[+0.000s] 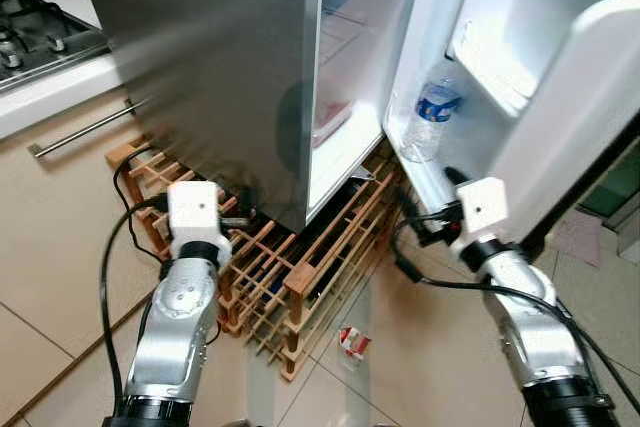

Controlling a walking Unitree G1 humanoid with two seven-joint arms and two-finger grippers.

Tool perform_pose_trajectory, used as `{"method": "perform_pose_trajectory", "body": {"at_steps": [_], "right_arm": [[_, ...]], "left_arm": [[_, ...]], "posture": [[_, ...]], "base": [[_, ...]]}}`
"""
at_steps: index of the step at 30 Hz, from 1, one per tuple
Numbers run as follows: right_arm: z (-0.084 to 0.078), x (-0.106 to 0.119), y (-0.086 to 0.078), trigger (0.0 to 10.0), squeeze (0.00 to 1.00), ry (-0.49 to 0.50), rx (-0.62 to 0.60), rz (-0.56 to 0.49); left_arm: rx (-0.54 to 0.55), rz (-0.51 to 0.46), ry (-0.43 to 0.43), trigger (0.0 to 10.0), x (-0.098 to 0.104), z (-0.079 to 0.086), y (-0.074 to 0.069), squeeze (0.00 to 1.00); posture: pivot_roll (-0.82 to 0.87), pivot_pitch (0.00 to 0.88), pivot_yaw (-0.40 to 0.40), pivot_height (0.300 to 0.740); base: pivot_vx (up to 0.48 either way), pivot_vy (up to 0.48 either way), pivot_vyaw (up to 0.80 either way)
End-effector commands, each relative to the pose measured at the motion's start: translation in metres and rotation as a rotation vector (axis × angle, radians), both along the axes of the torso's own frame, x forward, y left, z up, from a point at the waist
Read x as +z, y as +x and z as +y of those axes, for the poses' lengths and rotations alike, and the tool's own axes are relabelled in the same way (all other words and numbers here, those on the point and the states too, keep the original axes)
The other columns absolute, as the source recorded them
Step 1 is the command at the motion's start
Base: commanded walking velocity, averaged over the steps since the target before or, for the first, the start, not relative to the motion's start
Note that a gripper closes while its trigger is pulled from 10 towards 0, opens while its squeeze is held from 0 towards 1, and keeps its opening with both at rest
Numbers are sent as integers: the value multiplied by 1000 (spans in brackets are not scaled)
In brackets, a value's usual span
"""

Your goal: Restocking fridge

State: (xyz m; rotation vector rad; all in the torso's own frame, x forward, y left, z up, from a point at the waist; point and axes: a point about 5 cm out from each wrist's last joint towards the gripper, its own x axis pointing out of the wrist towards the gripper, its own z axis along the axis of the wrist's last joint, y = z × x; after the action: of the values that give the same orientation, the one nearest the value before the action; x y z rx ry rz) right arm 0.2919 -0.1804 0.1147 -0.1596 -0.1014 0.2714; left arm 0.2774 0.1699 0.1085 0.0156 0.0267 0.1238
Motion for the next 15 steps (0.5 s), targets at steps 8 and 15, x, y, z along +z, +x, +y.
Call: {"method": "perform_pose_trajectory", "body": {"at_steps": [8, 15], "right_arm": [[-33, 14, -7, 10000, 0, -33, -163, -69], [-141, 15, -15, 10000, 0, -220, -572, -24]], "left_arm": [[67, 21, -14, 10000, -10, 5, -1, 0], [30, 22, -27, 10000, -11, -2, 3, 0]], "posture": [[-95, 0, -44, 732], [-105, 0, -41, 732]], "base": [[0, 0, 0], [0, 0, 0]]}}
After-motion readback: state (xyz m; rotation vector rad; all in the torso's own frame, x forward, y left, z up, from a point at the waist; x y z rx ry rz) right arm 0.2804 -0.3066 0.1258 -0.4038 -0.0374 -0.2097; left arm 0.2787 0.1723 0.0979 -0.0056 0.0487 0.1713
